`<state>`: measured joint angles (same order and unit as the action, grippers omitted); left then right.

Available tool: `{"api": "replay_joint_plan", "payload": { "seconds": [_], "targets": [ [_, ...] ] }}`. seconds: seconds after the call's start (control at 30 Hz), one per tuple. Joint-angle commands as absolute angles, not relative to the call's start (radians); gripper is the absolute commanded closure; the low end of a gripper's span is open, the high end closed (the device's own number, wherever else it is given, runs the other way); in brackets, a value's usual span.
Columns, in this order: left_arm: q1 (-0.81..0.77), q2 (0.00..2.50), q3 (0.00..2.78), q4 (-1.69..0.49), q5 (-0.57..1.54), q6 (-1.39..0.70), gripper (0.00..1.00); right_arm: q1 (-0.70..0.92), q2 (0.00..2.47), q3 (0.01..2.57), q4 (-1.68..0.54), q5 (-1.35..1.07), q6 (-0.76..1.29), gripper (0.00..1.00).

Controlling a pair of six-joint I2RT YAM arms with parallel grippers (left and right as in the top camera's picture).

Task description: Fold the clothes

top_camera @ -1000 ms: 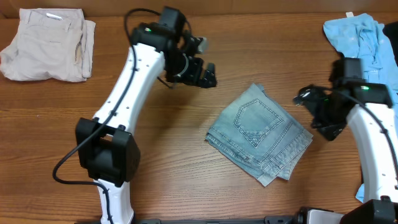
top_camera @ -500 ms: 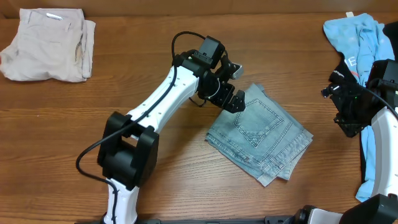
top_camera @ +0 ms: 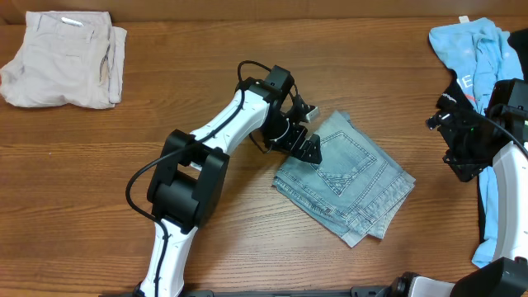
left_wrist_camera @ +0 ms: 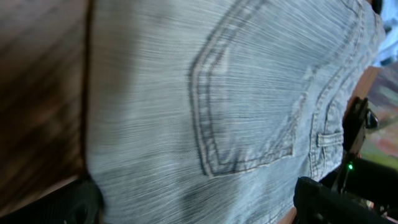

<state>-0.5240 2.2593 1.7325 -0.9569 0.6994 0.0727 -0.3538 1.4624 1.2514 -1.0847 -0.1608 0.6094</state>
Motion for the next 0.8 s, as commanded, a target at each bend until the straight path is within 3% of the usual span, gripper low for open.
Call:
{"api": "replay_joint_plan", "payload": {
  "seconds": [0.0,0.13,0.3,0.43,0.57,0.63,0.7,0.73,0.77],
  "targets": [
    [-0.560,2.273,1.723,-0.960,0.748,0.117,0.05,-0.356,1.455,1.275,-1.078,-0.167,0.605,0.00],
    [-0.580,2.273,1.723,-0.960,0.698,0.109,0.18,-0.356,1.455,1.275,-1.078,-0.166,0.605,0.00],
    [-0.580,2.273,1.723,-0.956,0.569,0.060,0.15,-0.356,1.455,1.275,-1.078,-0.167,0.605,0.00],
    [-0.564,2.273,1.723,-0.933,0.569,0.020,0.26,-0.356,1.455,1.275,-1.078,-0.166,0.605,0.00],
    [-0.564,2.273,1.723,-0.930,0.574,0.011,0.54,-0.356,1.455,1.275,-1.078,-0.166,0.605,0.00],
    [-0.578,2.273,1.723,-0.937,0.576,-0.001,0.62,-0.356,1.455,1.275,-1.078,-0.167,0.605,0.00],
    [-0.597,2.276,1.723,-0.939,0.576,-0.012,0.76,-0.356,1.455,1.275,-1.078,-0.167,0.605,0.00],
    [-0.609,2.278,1.723,-0.937,0.569,-0.025,0.92,-0.356,1.455,1.275,-1.078,-0.166,0.605,0.00],
    [-0.616,2.278,1.723,-0.937,0.562,-0.034,0.96,-0.356,1.455,1.275,-1.078,-0.166,0.605,0.00]
  ]
}}
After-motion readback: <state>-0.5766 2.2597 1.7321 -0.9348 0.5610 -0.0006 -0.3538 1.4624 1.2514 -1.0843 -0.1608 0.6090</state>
